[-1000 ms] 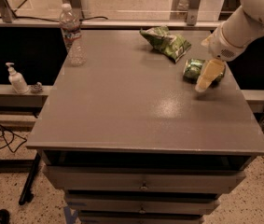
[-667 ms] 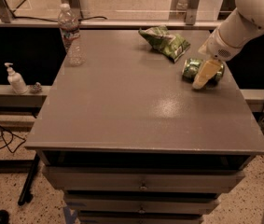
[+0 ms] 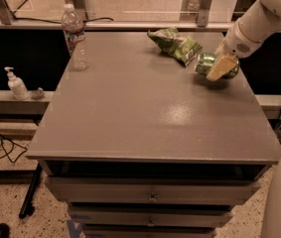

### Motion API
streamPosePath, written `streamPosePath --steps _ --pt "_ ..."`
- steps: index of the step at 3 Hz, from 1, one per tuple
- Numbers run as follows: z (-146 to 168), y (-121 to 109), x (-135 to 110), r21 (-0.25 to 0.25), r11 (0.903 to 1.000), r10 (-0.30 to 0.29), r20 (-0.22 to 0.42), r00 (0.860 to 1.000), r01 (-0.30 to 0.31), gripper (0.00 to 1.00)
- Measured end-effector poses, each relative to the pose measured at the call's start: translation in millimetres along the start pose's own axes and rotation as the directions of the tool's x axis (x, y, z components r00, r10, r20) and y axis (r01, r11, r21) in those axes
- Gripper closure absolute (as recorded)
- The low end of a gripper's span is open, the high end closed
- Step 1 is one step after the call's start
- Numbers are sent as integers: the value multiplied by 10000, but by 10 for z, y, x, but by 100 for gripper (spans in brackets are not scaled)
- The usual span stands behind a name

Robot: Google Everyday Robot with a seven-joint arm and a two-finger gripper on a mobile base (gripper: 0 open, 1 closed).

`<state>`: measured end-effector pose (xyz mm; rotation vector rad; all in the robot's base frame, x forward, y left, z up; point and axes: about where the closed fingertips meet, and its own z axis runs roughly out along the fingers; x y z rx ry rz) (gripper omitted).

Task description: Pick green can

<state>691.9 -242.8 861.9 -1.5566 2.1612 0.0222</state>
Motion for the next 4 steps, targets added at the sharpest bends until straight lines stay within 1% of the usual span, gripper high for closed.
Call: streamPosePath --steps 1,2,3,4 --pt "-399 87 -359 -313 9993 215 1154 9931 -180 88" --pt "-780 394 -897 -1178 9915 861 2784 9566 -550 100" --pt "-1070 828 -1467 -2592 9612 1967 4054 8927 -941 100" --pt "-1072 879 -1559 -2874 9530 2153 4193 8820 -960 100"
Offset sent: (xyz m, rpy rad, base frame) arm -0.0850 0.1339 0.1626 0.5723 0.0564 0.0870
